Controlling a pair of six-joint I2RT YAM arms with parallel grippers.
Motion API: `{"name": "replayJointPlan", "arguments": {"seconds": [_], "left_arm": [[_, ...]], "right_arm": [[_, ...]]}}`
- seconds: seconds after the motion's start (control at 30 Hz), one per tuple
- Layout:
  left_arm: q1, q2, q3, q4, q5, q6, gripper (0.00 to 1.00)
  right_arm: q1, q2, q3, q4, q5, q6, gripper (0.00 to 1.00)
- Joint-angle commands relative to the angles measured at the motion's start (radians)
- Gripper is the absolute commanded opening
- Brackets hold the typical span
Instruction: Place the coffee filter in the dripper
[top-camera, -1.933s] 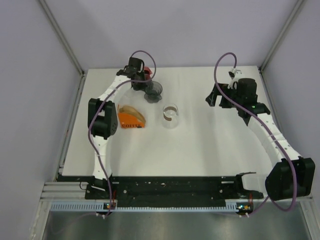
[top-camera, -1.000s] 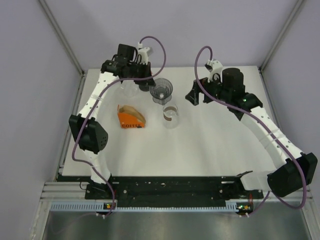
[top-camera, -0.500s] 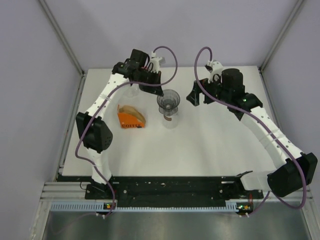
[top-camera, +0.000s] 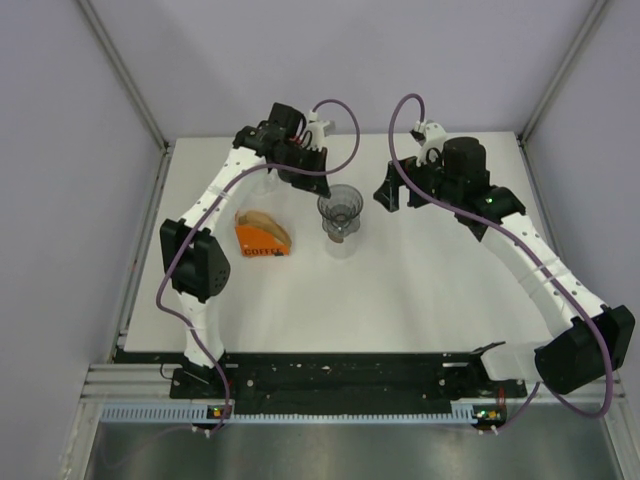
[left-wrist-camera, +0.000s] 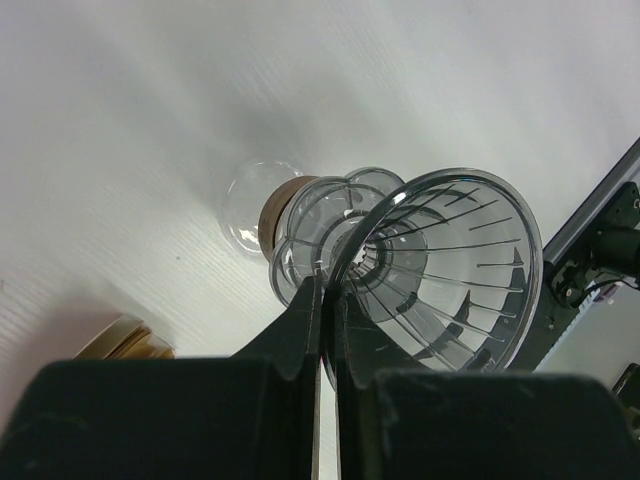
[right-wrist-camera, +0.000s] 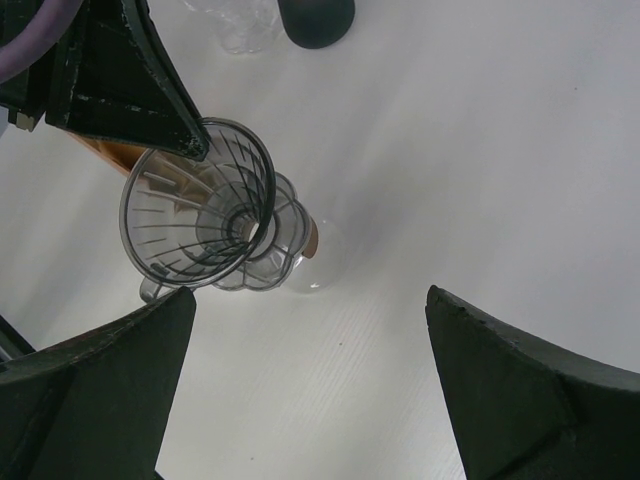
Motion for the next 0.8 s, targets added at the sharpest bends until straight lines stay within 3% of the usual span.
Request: {"name": "replayJointPlan", "arguments": {"seconds": [0.0,0.17,0.3,0.37,0.53,0.77], "left_arm": [[-0.004,-0.001,0.039,-0.015,-0.009,0.025,0.02],[0.004,-0.016,0.066,-0.024,-0.02,0.034,0.5],[0.028,-0.038,0.097,-0.022,0.012,0.027,0.76],[0.06,-0.056,0.119,-0.016,0.038,0.013,0.82],[0.177,-0.13,0.102,-0.005,0.041,0.007,0.83],[0.291,-0.271,-0.148,0.06,-0.227,0.113,0.77]], "right_arm": [[0.005,-0.008,0.012,0.013,0.009,-0.014,0.98],[0.005,-0.008,0.015,0.012,0.004,-0.012,0.98],[0.003,-0.008,0.02,0.01,-0.002,-0.009,0.99],[0.005,-0.009,0.024,0.01,-0.002,-0.009,0.99],[0.003,-0.017,0.038,0.001,0.004,-0.002,0.98],[0.082,-0.026,0.093,0.002,0.086,-0.041,0.93]]}}
